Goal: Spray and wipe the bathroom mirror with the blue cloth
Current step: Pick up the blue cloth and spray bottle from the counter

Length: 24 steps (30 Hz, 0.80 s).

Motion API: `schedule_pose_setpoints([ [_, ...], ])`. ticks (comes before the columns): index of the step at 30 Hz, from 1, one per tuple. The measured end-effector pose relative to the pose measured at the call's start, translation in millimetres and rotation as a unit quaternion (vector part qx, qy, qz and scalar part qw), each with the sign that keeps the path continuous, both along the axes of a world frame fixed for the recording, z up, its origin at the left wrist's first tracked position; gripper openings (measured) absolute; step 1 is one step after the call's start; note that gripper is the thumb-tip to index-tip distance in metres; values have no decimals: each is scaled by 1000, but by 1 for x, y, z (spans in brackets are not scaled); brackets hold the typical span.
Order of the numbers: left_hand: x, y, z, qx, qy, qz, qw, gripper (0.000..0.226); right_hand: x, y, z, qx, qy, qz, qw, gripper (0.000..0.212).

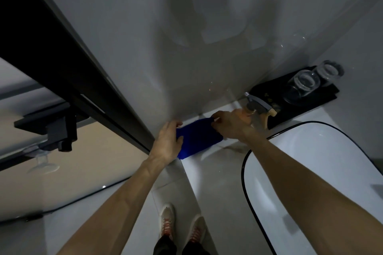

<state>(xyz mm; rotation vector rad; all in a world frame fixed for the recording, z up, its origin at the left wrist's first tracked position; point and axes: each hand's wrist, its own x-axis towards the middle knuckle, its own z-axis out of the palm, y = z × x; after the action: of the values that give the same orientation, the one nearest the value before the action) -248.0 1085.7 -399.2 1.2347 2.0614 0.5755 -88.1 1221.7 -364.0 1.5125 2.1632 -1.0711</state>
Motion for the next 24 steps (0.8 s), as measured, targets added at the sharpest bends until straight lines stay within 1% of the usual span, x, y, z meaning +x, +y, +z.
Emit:
schedule_pose_setpoints([
  [1, 2, -1, 0, 11, 27, -18, 999, 40, -1, -2, -2, 21, -8, 10, 1000, 39],
  [3, 7, -2, 2, 61, 94, -63, 992, 38, -2, -3, -8, 65, 0, 17, 998, 38],
  [5, 13, -1, 4, 102, 156, -117, 975, 35, 0, -4, -5, 98, -15, 34, 995, 39],
  [6, 16, 1, 3, 103, 176, -147, 968, 36, 1, -4, -3, 117, -23, 49, 992, 40],
  [8, 24, 4, -1, 66, 219, -207, 951, 47, 4, -5, 2, 132, 18, 12, 991, 39],
  [10, 28, 5, -8, 25, 265, -243, 933, 58, 7, -6, 1, 127, 66, -34, 989, 36],
  [12, 30, 4, -13, 10, 287, -250, 925, 60, 9, -7, 0, 114, 101, -73, 986, 35],
  [14, 31, 3, -15, 9, 291, -251, 923, 56, 11, -8, 0, 108, 113, -110, 982, 31],
  [17, 33, 7, -11, -2, 264, -239, 934, 48, 13, -10, -2, 80, 144, -148, 975, 29],
  [19, 31, 12, -5, -4, 211, -198, 957, 41, 14, -11, -2, 58, 167, -173, 969, 28],
  [20, 29, 13, -1, -2, 172, -165, 971, 37, 15, -13, 0, 52, 178, -181, 966, 28],
  [22, 25, 15, 9, -3, 63, -89, 994, 31, 16, -19, 6, 43, 202, -198, 958, 28],
  [24, 21, 14, 22, -11, -63, -7, 998, 29, 15, -26, 14, 44, 242, -222, 943, 28],
])
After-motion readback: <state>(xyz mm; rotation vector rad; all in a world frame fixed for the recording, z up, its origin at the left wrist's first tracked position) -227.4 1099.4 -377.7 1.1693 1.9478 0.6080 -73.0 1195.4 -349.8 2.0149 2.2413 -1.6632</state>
